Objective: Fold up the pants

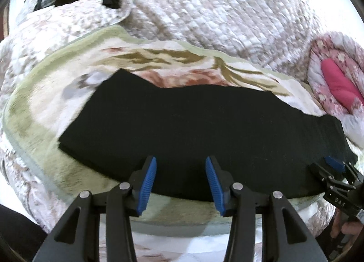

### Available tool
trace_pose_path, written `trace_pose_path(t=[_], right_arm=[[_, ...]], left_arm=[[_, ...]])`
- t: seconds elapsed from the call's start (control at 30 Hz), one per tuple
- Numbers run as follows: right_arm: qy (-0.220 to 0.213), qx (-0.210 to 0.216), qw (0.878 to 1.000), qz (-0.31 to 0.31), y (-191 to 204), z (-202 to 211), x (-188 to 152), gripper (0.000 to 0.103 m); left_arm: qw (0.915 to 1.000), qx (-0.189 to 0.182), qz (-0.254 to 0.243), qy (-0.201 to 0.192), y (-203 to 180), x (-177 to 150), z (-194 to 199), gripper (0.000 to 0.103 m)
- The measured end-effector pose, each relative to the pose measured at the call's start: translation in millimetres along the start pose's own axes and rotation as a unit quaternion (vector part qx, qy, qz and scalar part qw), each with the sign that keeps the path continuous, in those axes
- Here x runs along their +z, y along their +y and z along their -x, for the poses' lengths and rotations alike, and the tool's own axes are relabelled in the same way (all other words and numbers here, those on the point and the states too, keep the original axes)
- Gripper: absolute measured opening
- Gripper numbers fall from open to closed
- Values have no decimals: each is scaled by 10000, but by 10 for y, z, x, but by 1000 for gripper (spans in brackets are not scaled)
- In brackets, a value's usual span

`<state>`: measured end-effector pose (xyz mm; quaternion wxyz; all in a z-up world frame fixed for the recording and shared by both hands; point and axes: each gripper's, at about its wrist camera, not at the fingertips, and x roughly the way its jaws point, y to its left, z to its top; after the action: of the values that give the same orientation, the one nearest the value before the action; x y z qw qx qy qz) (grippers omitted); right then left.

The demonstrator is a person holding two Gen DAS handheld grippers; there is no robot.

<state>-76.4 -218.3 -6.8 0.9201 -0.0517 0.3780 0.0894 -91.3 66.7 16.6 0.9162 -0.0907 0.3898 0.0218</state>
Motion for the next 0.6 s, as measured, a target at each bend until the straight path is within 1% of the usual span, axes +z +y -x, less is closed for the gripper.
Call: trace_pose_path(t=[0.13,0.2,0.3,0.37,0.6], right_arm=[[14,30,10000,-83,-10,4,10,74],[18,30,9999,-104,-8,2,19,74],[17,39,9999,-106,-13,-1,21,75],[19,42,9999,-119,-11,-5,25,75],[4,106,9998,-175,-7,-8,46,75]], left_arm=[[9996,128,197,-138,155,-15,91,48],[9989,176,387,-195,266,-40,139,48],[9966,312,735,-182,461,-98,179,48],[9947,235,977,-206,585,-117,207,48],[9897,-21,1423,-149,757,-99,121,48]])
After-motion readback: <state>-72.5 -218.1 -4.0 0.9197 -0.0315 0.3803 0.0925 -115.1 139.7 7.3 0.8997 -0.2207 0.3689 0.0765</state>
